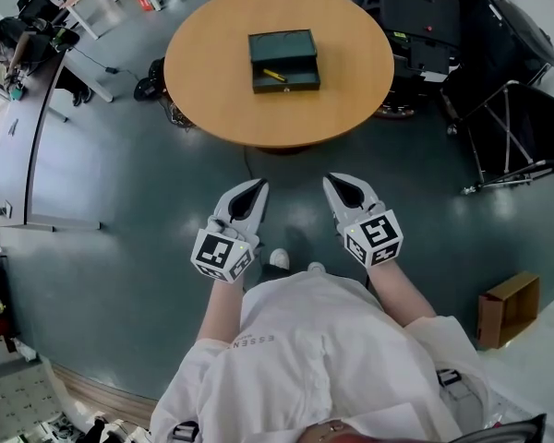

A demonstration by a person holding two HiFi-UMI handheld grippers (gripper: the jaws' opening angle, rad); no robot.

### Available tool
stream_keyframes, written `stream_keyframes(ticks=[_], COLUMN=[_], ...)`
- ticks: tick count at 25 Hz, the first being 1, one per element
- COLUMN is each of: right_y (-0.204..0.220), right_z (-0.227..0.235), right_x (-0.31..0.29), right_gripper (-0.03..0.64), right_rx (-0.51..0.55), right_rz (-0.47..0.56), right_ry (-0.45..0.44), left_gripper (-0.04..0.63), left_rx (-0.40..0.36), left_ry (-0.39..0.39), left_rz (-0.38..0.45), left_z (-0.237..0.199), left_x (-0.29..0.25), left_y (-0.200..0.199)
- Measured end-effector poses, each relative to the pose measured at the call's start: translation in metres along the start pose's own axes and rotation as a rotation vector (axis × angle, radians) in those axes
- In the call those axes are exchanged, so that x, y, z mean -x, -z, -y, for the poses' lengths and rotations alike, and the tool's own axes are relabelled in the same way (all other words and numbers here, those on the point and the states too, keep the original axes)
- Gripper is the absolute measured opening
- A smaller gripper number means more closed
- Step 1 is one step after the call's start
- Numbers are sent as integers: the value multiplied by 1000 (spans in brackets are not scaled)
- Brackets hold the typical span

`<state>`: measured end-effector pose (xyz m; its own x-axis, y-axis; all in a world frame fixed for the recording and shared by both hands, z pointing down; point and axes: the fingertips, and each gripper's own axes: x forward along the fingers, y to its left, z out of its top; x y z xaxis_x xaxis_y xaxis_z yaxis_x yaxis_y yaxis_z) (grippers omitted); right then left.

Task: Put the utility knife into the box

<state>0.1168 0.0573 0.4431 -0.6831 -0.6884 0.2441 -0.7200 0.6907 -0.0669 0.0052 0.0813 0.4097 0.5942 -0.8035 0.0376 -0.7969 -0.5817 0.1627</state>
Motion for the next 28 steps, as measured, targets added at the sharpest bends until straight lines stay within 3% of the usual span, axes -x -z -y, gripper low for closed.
stream_keyframes(ticks=[13, 28], right_y=[-17, -18], right_z=[4, 14], right_x=[8, 1], right_gripper=[-9, -9], right_rx=[-1, 30], right_rz=[61, 44], right_ry=[-41, -54], left_gripper=[8, 8], left_rx=[-18, -24], left_ry=[-11, -15], left_rz=[-10, -13], left_z=[12, 5], left_x=[-8, -19], left_y=[2, 0])
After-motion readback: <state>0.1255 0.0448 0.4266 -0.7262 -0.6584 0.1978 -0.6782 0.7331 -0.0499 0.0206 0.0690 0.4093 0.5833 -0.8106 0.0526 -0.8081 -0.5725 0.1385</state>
